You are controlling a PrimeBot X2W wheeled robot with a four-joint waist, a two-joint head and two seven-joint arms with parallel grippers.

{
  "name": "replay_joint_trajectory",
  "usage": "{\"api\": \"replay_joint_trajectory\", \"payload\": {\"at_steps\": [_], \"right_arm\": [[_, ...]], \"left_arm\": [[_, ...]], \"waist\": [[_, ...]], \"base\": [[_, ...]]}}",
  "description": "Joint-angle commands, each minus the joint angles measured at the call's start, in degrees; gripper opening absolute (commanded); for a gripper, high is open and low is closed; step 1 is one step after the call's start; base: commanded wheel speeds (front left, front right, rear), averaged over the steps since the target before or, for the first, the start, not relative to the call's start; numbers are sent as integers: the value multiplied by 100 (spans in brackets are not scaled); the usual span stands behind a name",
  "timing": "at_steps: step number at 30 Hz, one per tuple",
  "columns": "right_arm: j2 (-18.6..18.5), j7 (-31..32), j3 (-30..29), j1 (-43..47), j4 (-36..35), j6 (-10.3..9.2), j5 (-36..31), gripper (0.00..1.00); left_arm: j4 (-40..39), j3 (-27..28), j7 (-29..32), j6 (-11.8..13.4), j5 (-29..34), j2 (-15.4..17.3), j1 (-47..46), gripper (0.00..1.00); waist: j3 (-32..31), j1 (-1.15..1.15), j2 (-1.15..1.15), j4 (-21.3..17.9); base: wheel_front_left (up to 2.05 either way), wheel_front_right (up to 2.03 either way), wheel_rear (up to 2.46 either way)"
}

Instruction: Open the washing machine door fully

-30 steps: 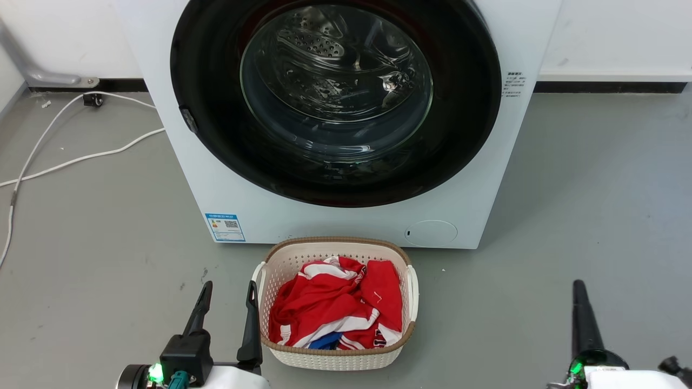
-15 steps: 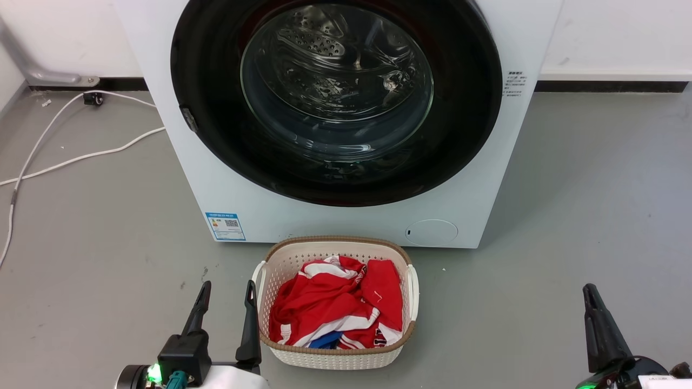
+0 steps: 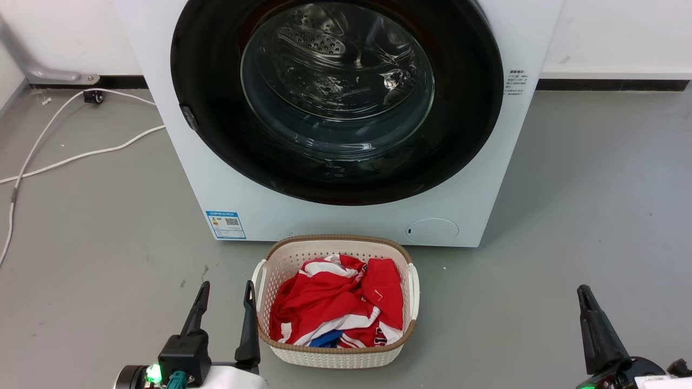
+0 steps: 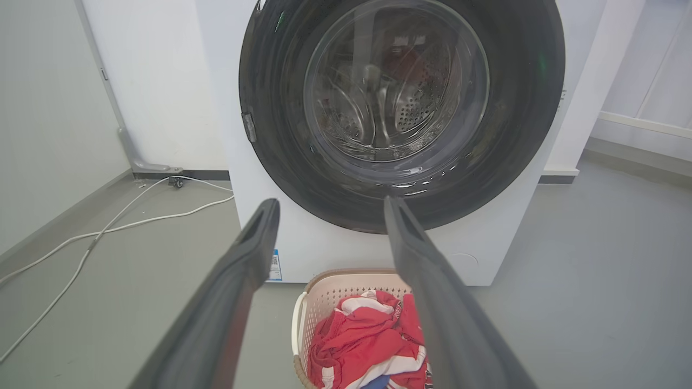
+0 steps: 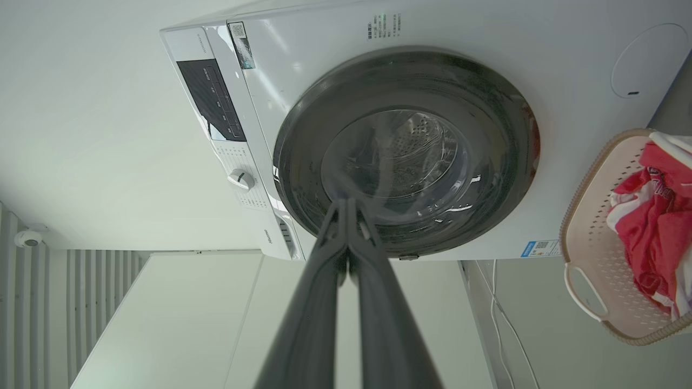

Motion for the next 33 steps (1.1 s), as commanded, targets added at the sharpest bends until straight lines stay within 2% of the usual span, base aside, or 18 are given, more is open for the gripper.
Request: {"api": "replay_joint_trajectory", "payload": {"at_steps": [1,6,13,23,33], "right_arm": [[20,14,7,59,13,0,4,0],[19,50,-129,-118,54,1,98,0],[-107,264,-756,-768,372,1,153,0],[-869,730,-1434,-2849,1508,1,302,0],[-1648,1307,-1277,-5124,2636,0,403,0]], "left_arm": [[14,19,-18,36,31,1,1,100],[18,41,-18,71,79,1,-32,100],[-42,96,-17,83,158,1,-155,100],[-310,160,-17,82,254,0,-700,100],[-672,231,-17,41,408,0,-1355,100]], "waist": [[4,0,0,4],[51,0,0,2],[254,0,0,-24],[1253,0,0,-41],[2407,0,0,0]], "base": [[0,0,0],[0,0,0],[0,0,0],[0,0,0],[0,0,0]]}}
